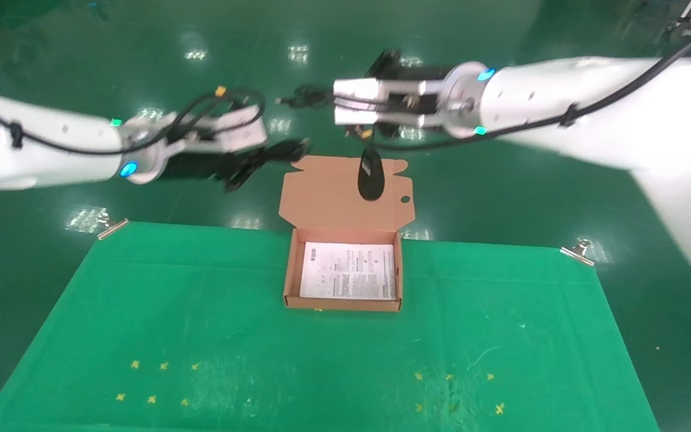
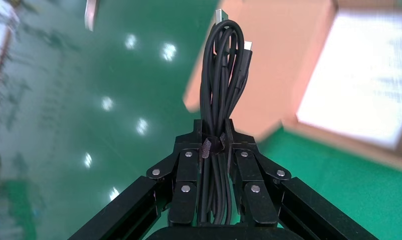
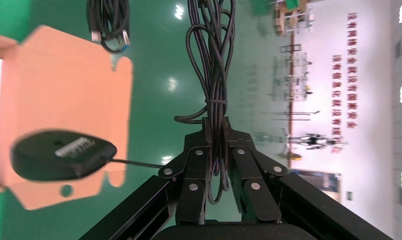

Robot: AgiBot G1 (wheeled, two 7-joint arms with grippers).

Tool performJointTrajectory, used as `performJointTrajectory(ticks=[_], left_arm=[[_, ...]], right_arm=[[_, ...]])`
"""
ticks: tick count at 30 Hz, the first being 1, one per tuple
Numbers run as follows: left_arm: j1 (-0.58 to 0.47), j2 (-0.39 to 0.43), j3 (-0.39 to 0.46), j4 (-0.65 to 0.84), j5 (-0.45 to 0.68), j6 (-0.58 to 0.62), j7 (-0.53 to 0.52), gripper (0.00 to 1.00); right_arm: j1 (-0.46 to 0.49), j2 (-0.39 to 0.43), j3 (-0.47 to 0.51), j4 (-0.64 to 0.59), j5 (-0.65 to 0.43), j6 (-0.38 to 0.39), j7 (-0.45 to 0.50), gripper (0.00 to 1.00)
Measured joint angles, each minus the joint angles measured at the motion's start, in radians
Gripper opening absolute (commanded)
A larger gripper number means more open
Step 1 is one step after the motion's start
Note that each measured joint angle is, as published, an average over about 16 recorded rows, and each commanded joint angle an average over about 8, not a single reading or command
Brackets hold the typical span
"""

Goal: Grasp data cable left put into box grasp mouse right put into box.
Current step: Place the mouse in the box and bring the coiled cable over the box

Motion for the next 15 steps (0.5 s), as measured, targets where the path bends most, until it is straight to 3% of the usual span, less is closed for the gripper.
performJointTrajectory(ticks=[15], left_arm=[[0.027,-0.05,0.055,0.027,0.163,0.002,-0.144,0.0]], right_arm=[[-0.056,-0.083,-0.037,-0.123,0.076,0.027,-0.078,0.0]])
